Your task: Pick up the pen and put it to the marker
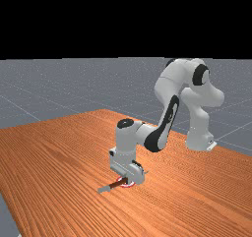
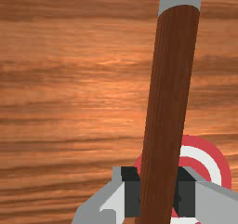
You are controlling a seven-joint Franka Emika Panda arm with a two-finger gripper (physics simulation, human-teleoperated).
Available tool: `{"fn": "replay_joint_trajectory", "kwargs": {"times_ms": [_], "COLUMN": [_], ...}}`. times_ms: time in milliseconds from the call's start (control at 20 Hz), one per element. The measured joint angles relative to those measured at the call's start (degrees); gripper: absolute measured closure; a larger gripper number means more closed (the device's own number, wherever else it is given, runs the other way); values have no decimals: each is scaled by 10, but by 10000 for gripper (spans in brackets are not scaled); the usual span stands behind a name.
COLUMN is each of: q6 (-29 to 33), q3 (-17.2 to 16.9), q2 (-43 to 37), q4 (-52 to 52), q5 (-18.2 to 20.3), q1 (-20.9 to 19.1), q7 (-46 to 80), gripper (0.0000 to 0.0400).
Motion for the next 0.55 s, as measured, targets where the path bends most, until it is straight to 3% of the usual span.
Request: {"fn": "replay_joint_trajectory", "kwargs": {"times_ms": [150,400,450,500,550], "q6": [91,128,130,131,135], "q3": [-10,-11,-11,-11,-11], "q2": [-40,-51,-51,-51,-51], "q4": [-102,-135,-136,-138,-138], "q5": [-1,0,0,0,0], "q1": [-5,-5,-4,-4,-4], "q7": [-18,-23,-23,-23,-23], "gripper": [307,311,189,115,70]}}
